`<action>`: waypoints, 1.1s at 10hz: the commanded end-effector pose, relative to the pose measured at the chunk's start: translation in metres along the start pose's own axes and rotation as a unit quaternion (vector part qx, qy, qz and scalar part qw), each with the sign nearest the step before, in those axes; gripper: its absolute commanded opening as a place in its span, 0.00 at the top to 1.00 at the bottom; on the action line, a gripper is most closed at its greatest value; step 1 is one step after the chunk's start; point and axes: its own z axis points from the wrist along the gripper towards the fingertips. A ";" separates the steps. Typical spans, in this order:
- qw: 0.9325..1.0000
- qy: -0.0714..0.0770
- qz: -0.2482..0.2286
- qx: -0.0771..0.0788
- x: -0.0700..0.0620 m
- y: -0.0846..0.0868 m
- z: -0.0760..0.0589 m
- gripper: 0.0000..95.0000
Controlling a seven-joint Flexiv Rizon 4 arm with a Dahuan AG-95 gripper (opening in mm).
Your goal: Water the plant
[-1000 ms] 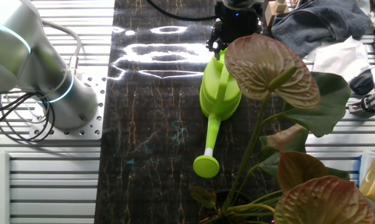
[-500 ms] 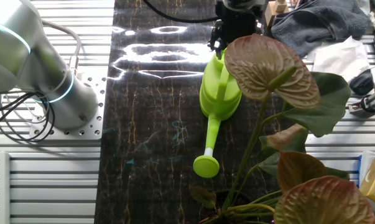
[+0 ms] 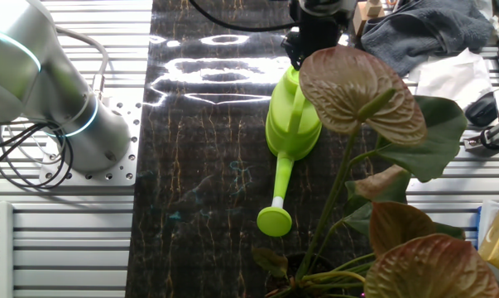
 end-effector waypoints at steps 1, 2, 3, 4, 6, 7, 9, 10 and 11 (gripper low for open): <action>1.000 0.003 0.010 0.000 0.000 0.000 0.000 0.80; 1.000 0.003 0.015 -0.002 0.000 0.000 0.000 0.80; 1.000 0.003 0.020 -0.003 0.000 0.000 0.000 0.80; 1.000 0.002 0.030 -0.009 0.000 0.000 0.000 0.80; 0.998 -0.002 0.057 -0.022 0.000 0.000 0.000 0.80; 0.999 0.004 0.046 -0.017 0.000 0.000 0.000 0.80; 0.999 0.007 0.042 -0.016 0.000 0.000 0.000 0.80; 0.999 0.005 0.035 -0.013 0.000 0.000 0.000 0.80; 0.999 0.003 0.030 -0.013 0.000 0.000 -0.001 0.80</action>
